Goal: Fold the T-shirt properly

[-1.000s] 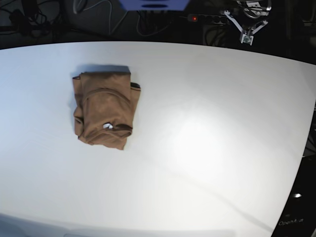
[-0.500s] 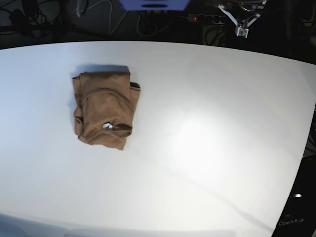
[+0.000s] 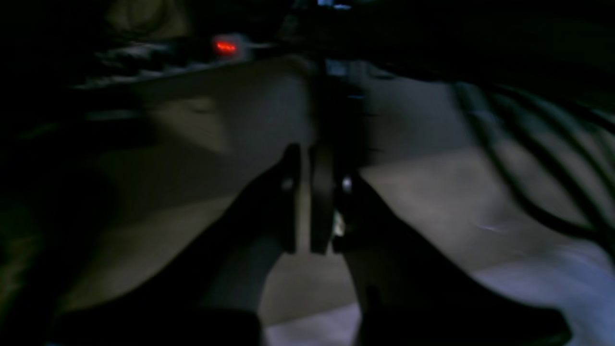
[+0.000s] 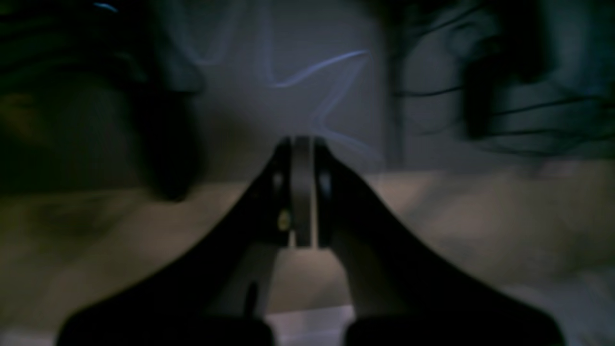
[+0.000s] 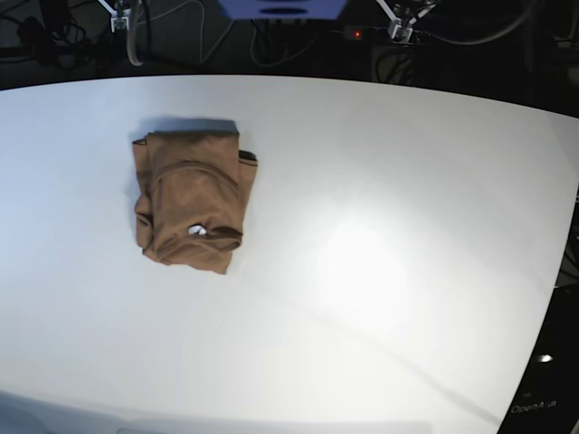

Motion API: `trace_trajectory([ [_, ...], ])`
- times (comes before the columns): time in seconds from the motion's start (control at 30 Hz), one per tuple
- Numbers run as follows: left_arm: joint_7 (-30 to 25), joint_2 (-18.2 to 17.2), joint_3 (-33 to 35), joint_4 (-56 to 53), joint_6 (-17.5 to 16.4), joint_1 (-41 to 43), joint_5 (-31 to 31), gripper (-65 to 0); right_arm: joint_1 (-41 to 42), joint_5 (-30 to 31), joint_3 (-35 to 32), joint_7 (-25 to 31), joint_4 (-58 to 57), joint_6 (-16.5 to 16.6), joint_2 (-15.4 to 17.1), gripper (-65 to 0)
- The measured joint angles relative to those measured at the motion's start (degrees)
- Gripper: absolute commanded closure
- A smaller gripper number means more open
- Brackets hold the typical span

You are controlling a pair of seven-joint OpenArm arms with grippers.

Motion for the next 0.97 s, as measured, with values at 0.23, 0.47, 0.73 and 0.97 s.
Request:
trace_trajectory([
  [0.23,7.1,2.9,-0.4,0.0,15.6,-1.4,-0.4,-4.1,1.4,-7.9,0.0,0.0,-0.3,-8.0,-2.6,-0.6],
  [0.47,7.3,2.8,-0.4,0.1,18.6,-4.6,-0.4,-4.2,2.5,-8.1,0.3,-0.2,-0.2,-13.6,-3.0,-0.6],
  [0.73,7.3,1.2,-0.4,0.0,18.7,-5.0,-2.8,-4.4,5.6,-7.9,0.4,-2.8,-3.1,-16.5,-4.1,-0.7],
  [0.97,7.1,1.2,-0.2,0.0,18.6,-6.0,-2.8,-4.5,5.9,-7.9,0.4,-2.8,-3.0,-17.0,-3.6,-0.7],
])
